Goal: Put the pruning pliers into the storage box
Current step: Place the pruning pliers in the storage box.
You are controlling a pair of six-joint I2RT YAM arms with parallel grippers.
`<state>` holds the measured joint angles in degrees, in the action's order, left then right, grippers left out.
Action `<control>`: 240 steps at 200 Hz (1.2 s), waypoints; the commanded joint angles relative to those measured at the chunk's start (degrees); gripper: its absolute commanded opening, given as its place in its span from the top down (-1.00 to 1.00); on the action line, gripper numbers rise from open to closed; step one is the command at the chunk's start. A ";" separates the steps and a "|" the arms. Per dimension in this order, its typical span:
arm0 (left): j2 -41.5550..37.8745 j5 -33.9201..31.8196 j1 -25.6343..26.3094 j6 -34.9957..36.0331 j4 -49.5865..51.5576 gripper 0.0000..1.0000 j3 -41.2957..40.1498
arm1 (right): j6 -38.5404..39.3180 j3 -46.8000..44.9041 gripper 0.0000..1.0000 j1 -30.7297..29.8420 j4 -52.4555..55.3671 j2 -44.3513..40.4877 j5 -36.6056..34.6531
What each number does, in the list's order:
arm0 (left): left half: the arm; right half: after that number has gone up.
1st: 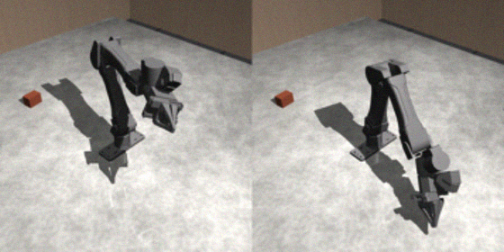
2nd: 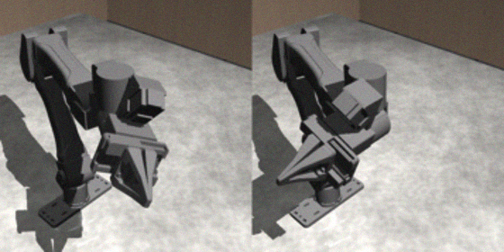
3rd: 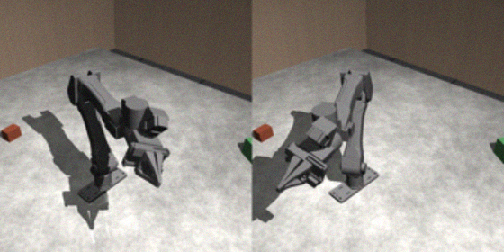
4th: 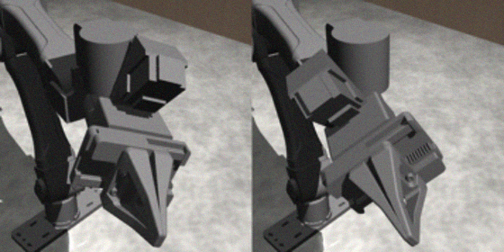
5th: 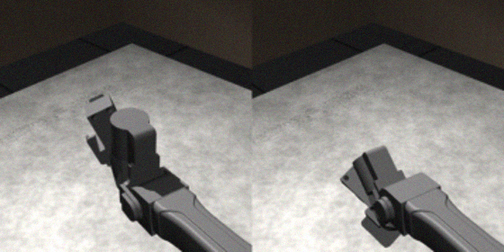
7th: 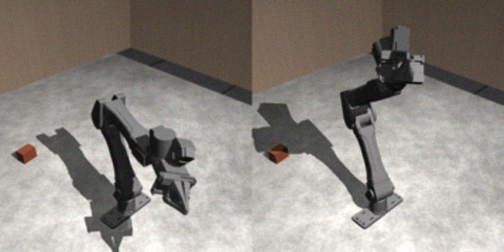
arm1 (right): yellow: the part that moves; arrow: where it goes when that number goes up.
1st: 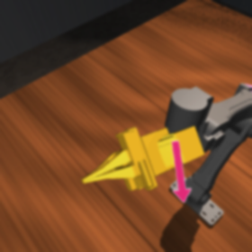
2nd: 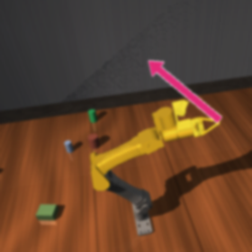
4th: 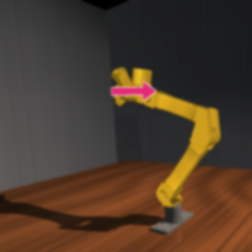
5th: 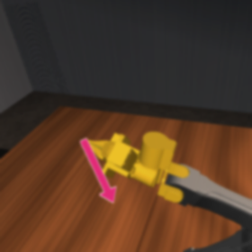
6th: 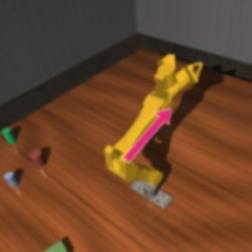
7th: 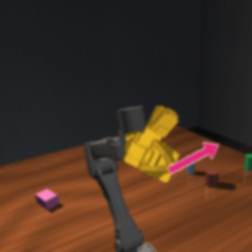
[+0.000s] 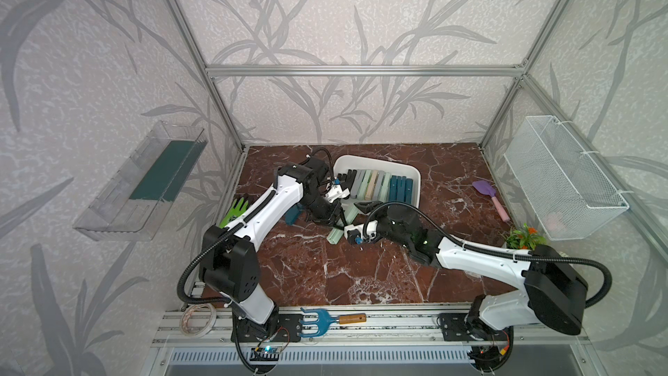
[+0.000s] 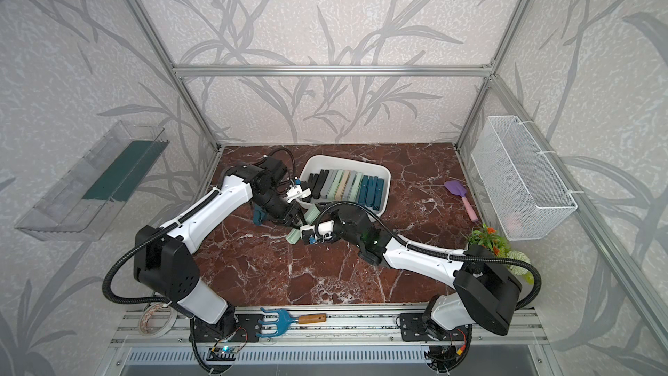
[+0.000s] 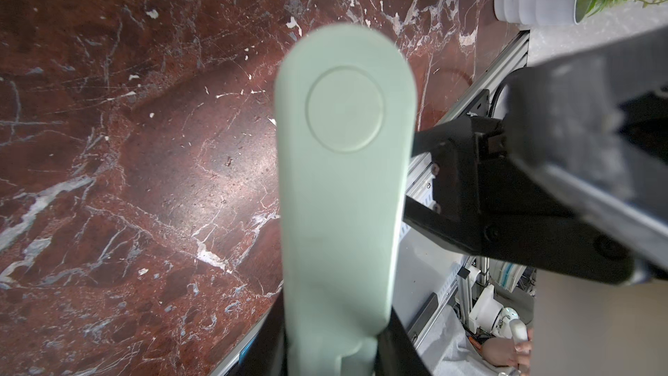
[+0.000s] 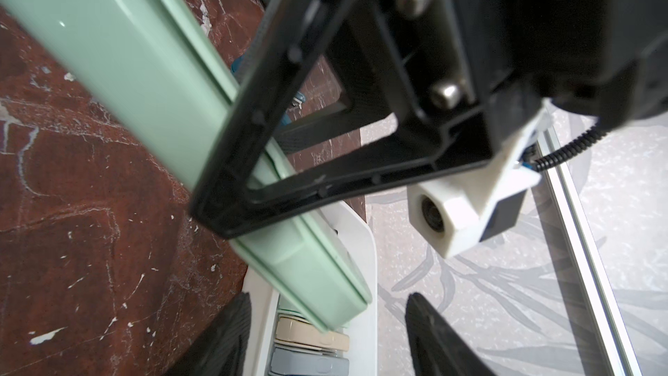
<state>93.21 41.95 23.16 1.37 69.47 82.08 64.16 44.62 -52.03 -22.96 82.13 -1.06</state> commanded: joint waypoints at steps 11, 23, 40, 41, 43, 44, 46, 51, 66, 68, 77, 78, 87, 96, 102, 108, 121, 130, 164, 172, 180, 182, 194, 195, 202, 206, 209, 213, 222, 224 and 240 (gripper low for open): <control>-1.67 2.18 0.94 2.29 2.07 0.79 -0.61 | 1.40 2.37 -0.35 -0.20 -3.10 2.45 -0.56; -1.73 2.46 1.34 2.41 2.24 0.80 -0.69 | 1.23 2.87 -0.32 -0.18 -3.52 3.23 -0.01; -2.26 3.39 1.73 2.80 2.20 0.80 -0.83 | 1.11 3.26 -0.15 -0.08 -4.90 4.47 -0.08; -2.29 3.44 1.77 2.82 2.18 0.81 -0.85 | 1.13 3.27 -0.14 -0.08 -4.94 4.50 -0.04; -2.41 3.41 1.77 2.78 2.14 0.81 -0.96 | 1.14 3.28 -0.11 -0.09 -5.04 4.59 0.04; -2.46 3.40 1.74 2.77 2.15 0.81 -1.00 | 1.10 3.32 -0.10 -0.09 -5.10 4.61 0.07; -2.49 3.35 1.79 2.83 2.05 0.81 -1.10 | 1.11 3.42 -0.07 -0.09 -5.26 4.68 0.06; -2.68 3.33 1.73 2.79 1.90 0.81 -1.35 | 1.06 3.45 0.00 0.02 -5.46 4.79 0.22; -3.07 3.54 1.81 2.96 1.74 0.81 -1.83 | 0.97 3.54 0.23 0.01 -5.78 4.88 0.51; -3.10 3.48 1.83 2.95 1.77 0.81 -1.88 | 0.92 3.61 0.26 0.07 -5.73 4.88 0.48; -3.27 2.70 1.87 3.01 1.57 0.78 -1.93 | 0.74 3.55 0.37 0.08 -5.65 4.68 0.46; -3.29 2.65 1.88 3.02 1.60 0.78 -1.97 | 0.72 3.55 0.37 0.04 -5.63 4.65 0.45; -3.46 1.94 1.82 2.97 1.65 0.75 -1.87 | 0.61 3.41 0.48 0.02 -5.18 4.30 0.43; -3.57 0.83 1.73 3.02 1.63 0.66 -1.64 | 0.24 3.16 0.58 0.00 -4.95 3.86 0.36; -3.70 -0.12 1.72 2.72 1.48 0.59 -1.58 | 0.03 2.95 0.64 0.00 -4.90 3.53 0.29; -3.67 -0.81 1.70 2.44 1.14 0.51 -1.52 | -0.21 2.85 0.69 0.00 -4.70 3.33 0.18; -3.63 -3.24 1.55 1.81 0.66 0.29 -1.16 | -1.22 2.60 0.74 0.02 -4.23 2.88 -0.20; -3.72 -5.32 1.39 1.09 -0.16 0.15 -1.06 | -2.13 2.49 0.76 0.00 -3.91 2.62 -0.39; -5.41 -13.37 -0.67 -3.11 -4.75 -0.49 -1.07 | -6.02 2.97 0.78 0.02 -0.47 2.25 -1.12; -6.20 -14.50 -1.62 -4.09 -6.18 -0.51 -1.39 | -7.41 3.39 0.79 0.07 0.98 2.25 -1.28; -7.04 -14.84 -2.87 -4.85 -7.66 -0.51 -1.86 | -8.70 3.84 0.79 0.05 2.31 2.16 -1.39; -7.27 -14.96 -3.17 -5.12 -8.01 -0.51 -1.91 | -9.05 3.88 0.79 0.01 2.61 2.16 -1.40; -8.49 -13.61 -5.39 -6.22 -9.95 -0.51 -2.81 | -10.54 4.22 0.79 0.04 3.44 2.15 -1.61; -8.53 -13.32 -5.57 -6.30 -10.00 -0.51 -2.94 | -10.67 4.23 0.79 0.07 3.49 2.15 -1.64; -9.11 -11.62 -6.73 -6.56 -10.76 -0.51 -3.36 | -11.20 4.29 0.80 0.08 3.69 2.14 -1.90; -9.28 -10.76 -7.22 -6.63 -10.96 -0.49 -3.61 | -11.39 4.33 0.80 0.11 3.78 2.20 -2.00; -9.41 -10.12 -7.55 -6.62 -11.09 -0.48 -3.81 | -11.54 4.38 0.80 0.09 3.80 2.24 -2.14; -9.51 -9.40 -7.85 -6.56 -11.06 -0.47 -3.98 | -11.74 4.42 0.80 0.24 3.80 2.32 -2.31; -9.67 -8.32 -8.29 -6.27 -10.86 -0.46 -4.40 | -12.34 4.59 0.79 0.34 3.89 2.32 -2.25; -9.72 -8.12 -8.34 -6.19 -10.85 -0.46 -4.50 | -12.45 4.66 0.79 0.42 3.89 2.33 -2.16; -9.89 -6.48 -8.48 -5.94 -11.00 -0.44 -5.59 | -13.57 5.19 0.79 0.62 4.13 2.64 -1.62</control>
<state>83.90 33.85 15.46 -4.36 60.62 78.30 54.15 47.83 -51.64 -19.25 86.28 -3.62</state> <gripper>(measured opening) 0.726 0.306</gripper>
